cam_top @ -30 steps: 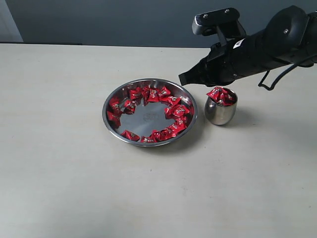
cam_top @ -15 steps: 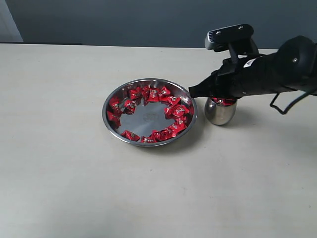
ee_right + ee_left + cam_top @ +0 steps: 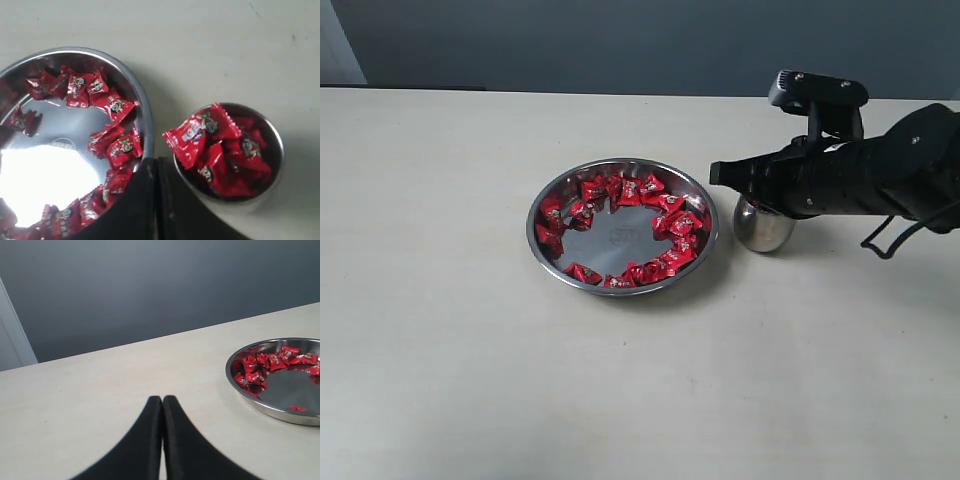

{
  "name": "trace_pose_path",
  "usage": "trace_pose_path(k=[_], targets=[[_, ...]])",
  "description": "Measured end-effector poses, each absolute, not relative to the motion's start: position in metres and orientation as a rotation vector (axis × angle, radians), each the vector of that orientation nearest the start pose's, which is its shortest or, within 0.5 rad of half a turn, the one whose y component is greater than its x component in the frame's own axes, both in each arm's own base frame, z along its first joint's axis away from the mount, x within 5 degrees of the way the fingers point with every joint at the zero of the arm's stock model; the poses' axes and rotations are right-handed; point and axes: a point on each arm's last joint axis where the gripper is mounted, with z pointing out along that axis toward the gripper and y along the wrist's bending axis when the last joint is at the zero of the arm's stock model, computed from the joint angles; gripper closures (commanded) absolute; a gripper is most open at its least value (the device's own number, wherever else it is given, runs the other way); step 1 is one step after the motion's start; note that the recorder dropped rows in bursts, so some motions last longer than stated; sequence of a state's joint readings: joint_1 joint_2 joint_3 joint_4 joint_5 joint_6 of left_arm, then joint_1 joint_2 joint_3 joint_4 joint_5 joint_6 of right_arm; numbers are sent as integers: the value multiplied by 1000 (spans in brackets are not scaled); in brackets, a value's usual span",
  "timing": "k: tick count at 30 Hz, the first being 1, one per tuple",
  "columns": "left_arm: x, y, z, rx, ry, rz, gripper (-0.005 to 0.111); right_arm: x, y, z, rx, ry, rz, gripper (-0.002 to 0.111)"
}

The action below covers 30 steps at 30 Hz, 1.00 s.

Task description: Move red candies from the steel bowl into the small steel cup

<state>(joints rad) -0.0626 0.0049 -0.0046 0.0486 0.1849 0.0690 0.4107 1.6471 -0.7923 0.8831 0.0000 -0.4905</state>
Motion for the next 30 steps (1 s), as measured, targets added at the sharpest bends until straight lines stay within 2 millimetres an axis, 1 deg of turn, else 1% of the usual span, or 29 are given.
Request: trace_pose_path(k=[5,13,19,23,30], targets=[[56,-3,198,143,1663,48,105,293,129,180,117,2392,465,108],[56,-3,198,143,1663,48,105,295,127,184,161,2365,463,108],[56,-3,198,143,1663,48,105,297,126,185,91,2337,405,108],[56,-3,198,143,1663,48,105,297,124,192,27,2295,366,108],[56,-3,198,143,1663,48,105,287,126,211,-244,2259,338,108]])
